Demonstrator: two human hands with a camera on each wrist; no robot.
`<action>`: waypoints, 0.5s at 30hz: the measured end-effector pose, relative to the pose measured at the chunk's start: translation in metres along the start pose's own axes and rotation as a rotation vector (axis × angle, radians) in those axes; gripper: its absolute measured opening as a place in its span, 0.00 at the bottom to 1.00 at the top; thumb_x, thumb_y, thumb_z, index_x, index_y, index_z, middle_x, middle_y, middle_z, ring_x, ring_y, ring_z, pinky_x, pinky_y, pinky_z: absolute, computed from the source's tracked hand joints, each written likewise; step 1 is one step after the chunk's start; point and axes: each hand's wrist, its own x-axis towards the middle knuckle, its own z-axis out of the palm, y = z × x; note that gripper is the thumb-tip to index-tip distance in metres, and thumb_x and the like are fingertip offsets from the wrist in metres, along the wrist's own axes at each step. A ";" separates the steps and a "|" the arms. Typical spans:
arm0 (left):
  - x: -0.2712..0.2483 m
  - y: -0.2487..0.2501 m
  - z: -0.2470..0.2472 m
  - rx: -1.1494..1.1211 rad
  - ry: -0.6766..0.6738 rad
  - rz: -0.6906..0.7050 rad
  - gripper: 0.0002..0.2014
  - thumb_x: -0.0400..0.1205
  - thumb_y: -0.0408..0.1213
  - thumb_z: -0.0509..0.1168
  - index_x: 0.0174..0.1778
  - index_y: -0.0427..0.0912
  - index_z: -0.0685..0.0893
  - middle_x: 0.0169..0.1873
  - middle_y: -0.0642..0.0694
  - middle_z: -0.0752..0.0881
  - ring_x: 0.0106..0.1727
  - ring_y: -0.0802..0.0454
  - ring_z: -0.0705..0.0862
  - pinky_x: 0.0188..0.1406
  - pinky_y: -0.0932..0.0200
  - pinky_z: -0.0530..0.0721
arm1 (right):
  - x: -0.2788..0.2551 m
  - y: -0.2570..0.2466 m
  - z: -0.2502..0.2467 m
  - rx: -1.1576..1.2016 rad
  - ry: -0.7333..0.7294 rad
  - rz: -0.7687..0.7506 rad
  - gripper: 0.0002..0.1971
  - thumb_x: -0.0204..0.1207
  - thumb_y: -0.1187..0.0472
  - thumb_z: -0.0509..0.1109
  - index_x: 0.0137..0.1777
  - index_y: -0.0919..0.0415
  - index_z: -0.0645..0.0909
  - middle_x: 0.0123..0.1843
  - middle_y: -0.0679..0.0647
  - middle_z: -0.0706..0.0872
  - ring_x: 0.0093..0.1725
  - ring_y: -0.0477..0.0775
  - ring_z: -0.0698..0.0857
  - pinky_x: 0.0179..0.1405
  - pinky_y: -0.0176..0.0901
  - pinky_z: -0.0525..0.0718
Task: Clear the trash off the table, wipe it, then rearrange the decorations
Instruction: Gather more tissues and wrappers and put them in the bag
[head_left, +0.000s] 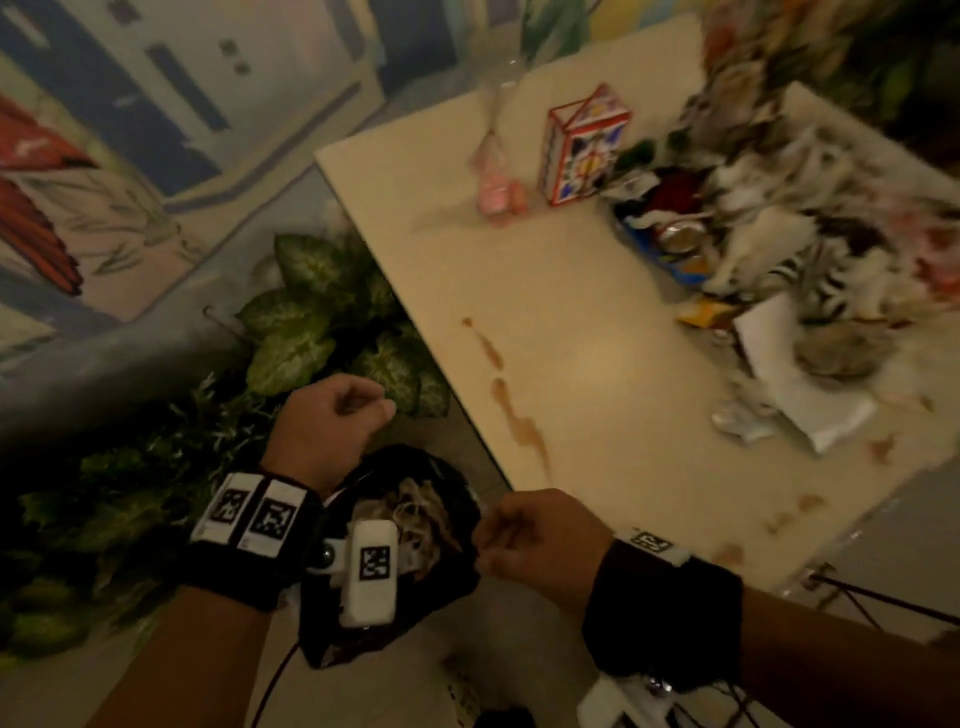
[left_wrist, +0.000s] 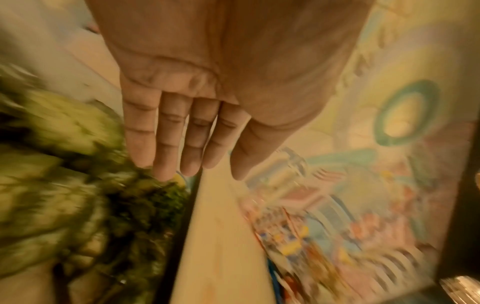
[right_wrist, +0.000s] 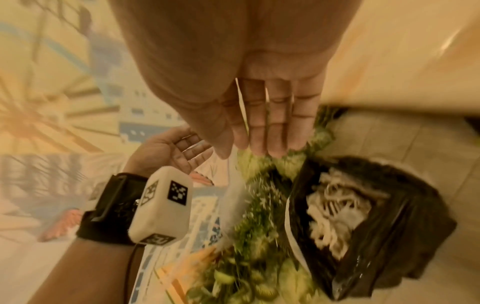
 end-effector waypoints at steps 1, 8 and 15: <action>0.000 0.015 0.010 0.020 -0.017 0.040 0.04 0.76 0.38 0.73 0.41 0.52 0.85 0.42 0.45 0.88 0.49 0.46 0.87 0.55 0.43 0.86 | -0.014 0.007 -0.016 -0.005 0.021 -0.003 0.05 0.69 0.55 0.76 0.41 0.46 0.82 0.35 0.41 0.84 0.40 0.45 0.84 0.49 0.45 0.84; -0.013 0.112 0.114 0.285 -0.163 0.250 0.08 0.76 0.43 0.72 0.48 0.47 0.85 0.47 0.49 0.87 0.45 0.49 0.85 0.51 0.50 0.85 | -0.092 0.066 -0.132 -0.059 0.194 0.063 0.05 0.69 0.58 0.77 0.44 0.54 0.86 0.42 0.49 0.89 0.33 0.39 0.82 0.44 0.37 0.82; -0.031 0.161 0.243 0.430 -0.347 0.108 0.29 0.69 0.56 0.74 0.63 0.47 0.76 0.59 0.44 0.77 0.49 0.41 0.87 0.51 0.45 0.86 | -0.124 0.132 -0.256 -0.254 0.486 0.156 0.12 0.68 0.60 0.77 0.52 0.58 0.85 0.47 0.50 0.86 0.44 0.50 0.83 0.45 0.37 0.75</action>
